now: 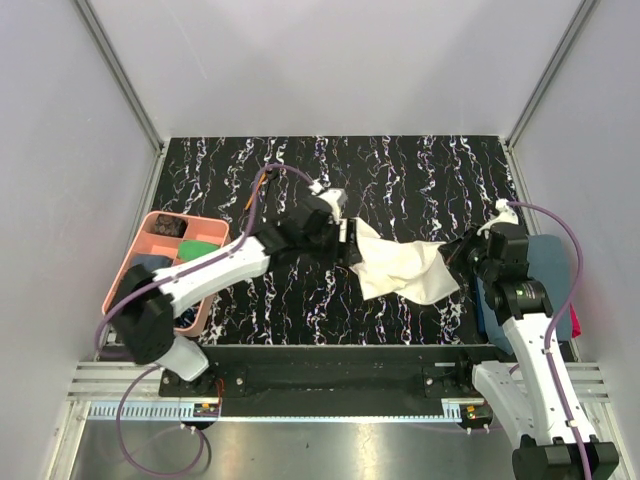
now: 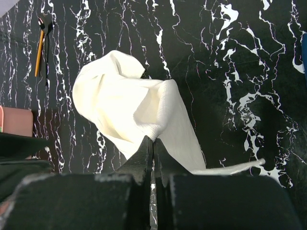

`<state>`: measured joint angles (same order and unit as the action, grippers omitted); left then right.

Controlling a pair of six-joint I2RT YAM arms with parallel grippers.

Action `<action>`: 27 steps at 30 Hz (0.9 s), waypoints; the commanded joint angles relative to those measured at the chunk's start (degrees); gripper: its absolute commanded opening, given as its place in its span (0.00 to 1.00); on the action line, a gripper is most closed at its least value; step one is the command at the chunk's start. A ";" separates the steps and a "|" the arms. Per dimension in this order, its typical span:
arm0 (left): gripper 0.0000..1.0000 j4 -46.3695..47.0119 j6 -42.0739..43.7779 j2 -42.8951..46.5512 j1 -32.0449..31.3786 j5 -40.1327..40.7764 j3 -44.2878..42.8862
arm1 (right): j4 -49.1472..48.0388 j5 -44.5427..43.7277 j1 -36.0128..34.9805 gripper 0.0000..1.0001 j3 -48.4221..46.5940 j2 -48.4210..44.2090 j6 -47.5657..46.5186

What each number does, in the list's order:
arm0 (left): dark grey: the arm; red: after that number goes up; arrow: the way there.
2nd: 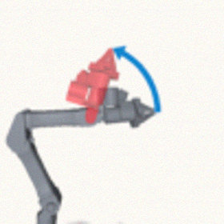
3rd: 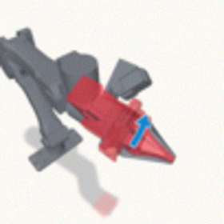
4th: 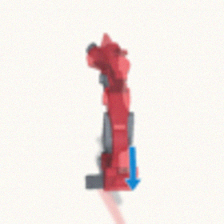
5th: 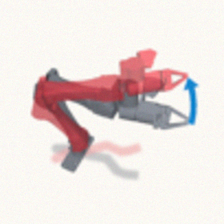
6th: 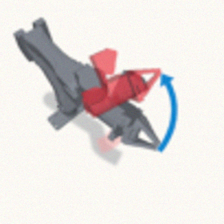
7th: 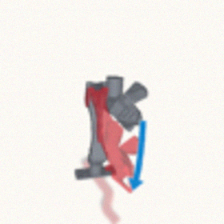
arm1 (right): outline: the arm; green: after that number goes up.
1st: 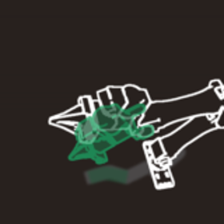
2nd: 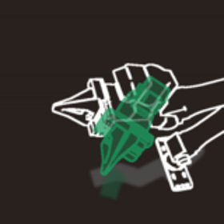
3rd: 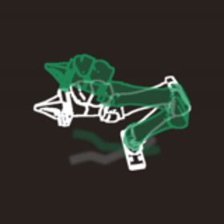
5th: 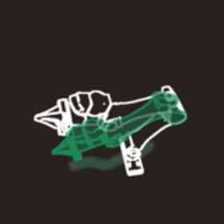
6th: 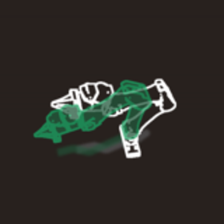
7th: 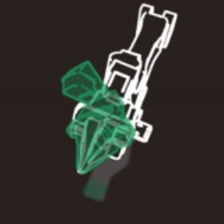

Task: Fold the napkin into a case and place the utensils inside
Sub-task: Pick up the crumpled napkin from the center of the board.

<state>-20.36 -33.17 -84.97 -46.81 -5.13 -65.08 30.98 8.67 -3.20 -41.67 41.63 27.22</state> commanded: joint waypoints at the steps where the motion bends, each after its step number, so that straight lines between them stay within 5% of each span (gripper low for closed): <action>1: 0.75 4.54 -5.23 -8.87 -0.92 0.17 -6.02 | -3.21 0.74 0.30 0.00 0.10 -1.20 -0.94; 6: 0.75 1.39 -9.54 -17.94 -0.92 4.95 -13.31 | -3.38 1.44 0.30 0.00 0.36 -2.60 -0.68; 10: 0.65 -1.00 -10.86 -22.08 -1.00 7.06 -16.22 | -3.03 1.27 0.30 0.00 0.01 -4.09 -0.33; 21: 0.03 -4.51 -3.14 -22.17 -0.92 9.69 -18.41 | -2.59 -1.90 0.30 0.00 -4.99 -5.50 -1.38; 27: 0.00 -4.51 8.81 -12.00 -1.01 9.88 -18.77 | -1.28 -5.41 0.30 0.00 -11.05 -6.12 -4.19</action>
<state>-25.63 -33.95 -107.28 -47.90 3.55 -80.79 30.83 6.85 -3.20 -46.00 36.38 25.98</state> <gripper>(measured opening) 0.013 0.010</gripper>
